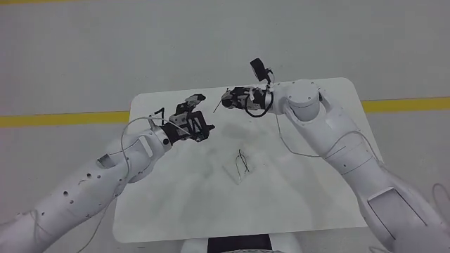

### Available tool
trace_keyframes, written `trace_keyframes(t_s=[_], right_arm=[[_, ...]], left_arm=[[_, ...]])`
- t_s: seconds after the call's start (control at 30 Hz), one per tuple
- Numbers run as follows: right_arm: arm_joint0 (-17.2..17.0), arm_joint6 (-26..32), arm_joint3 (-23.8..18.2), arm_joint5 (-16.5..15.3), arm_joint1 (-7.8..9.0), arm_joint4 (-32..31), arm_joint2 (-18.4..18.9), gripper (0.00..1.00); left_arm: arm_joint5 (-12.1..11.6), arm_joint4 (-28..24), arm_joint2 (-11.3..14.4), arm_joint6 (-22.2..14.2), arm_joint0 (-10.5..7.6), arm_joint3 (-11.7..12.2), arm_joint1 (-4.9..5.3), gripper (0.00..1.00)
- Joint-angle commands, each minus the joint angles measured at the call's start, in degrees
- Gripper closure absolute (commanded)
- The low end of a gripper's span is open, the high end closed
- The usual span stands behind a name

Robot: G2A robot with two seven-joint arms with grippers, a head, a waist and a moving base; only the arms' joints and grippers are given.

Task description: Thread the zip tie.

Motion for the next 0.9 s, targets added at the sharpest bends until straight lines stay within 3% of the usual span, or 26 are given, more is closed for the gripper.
trace_keyframes(t_s=[0.0,0.13,0.27,0.43,0.6,0.87], right_arm=[[0.1,-0.1,0.0,0.0,0.09,0.1,-0.1,1.00],[0.2,-0.4,-0.2,0.0,0.27,0.5,-0.4,1.00],[0.3,-0.5,-0.3,0.0,0.35,1.2,-0.9,1.00],[0.5,-0.7,-0.1,0.0,0.37,2.5,-1.4,1.00],[0.5,-0.8,-0.5,0.0,0.38,4.1,-1.6,1.00],[0.3,0.0,-1.2,0.0,0.45,5.7,-2.1,1.00]], left_arm=[[1.4,0.0,2.4,0.3,-1.69,0.1,0.67,0.39],[4.5,0.0,7.4,1.0,-5.22,0.4,1.93,0.53],[7.0,0.0,11.5,1.6,-7.82,0.8,2.74,0.58],[9.5,0.0,15.8,2.3,-10.73,1.1,3.38,0.60],[13.6,0.0,19.8,3.0,-13.79,1.3,3.77,0.59],[17.4,0.0,25.4,3.4,-17.84,1.7,4.08,0.64]])
